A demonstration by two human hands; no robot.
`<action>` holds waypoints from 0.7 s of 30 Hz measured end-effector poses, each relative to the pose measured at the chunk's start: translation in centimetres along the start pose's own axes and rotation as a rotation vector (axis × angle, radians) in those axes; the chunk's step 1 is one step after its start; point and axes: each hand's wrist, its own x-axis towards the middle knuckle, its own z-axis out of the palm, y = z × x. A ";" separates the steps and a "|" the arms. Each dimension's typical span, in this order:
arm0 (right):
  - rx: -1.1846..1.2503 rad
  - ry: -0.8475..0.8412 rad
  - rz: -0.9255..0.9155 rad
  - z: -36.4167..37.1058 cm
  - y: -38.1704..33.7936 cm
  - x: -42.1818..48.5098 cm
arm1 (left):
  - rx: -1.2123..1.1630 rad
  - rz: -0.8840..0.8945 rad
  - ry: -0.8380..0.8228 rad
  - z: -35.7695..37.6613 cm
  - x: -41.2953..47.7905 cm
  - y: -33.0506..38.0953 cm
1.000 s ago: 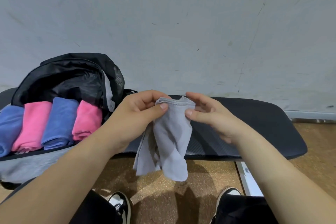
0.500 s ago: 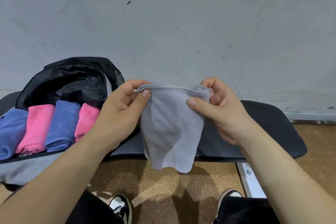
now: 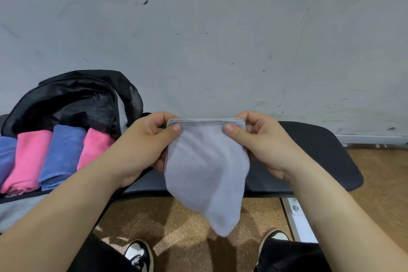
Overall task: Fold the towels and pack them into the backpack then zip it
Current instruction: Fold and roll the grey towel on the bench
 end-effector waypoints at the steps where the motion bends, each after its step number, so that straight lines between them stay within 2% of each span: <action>1: -0.044 0.063 -0.007 -0.2 0.4 0.7 | 0.025 0.009 0.034 0.3 0.8 -0.2; 5: -0.224 0.305 -0.086 -1.1 2.5 4.2 | 0.267 0.178 0.212 1.3 4.7 -1.6; 7: -0.295 0.394 -0.112 -1.2 3.0 5.8 | 0.325 0.206 0.250 1.5 6.3 -1.7; 12: -0.292 0.543 -0.263 -1.1 2.8 8.7 | 0.413 0.300 0.345 0.8 11.1 0.4; 16: -0.366 0.524 -0.340 -1.2 3.6 9.4 | 0.406 0.330 0.391 1.0 11.9 -0.1; 21: -0.564 0.351 -0.280 -2.1 5.2 8.6 | 0.559 0.240 0.250 0.4 10.0 -2.2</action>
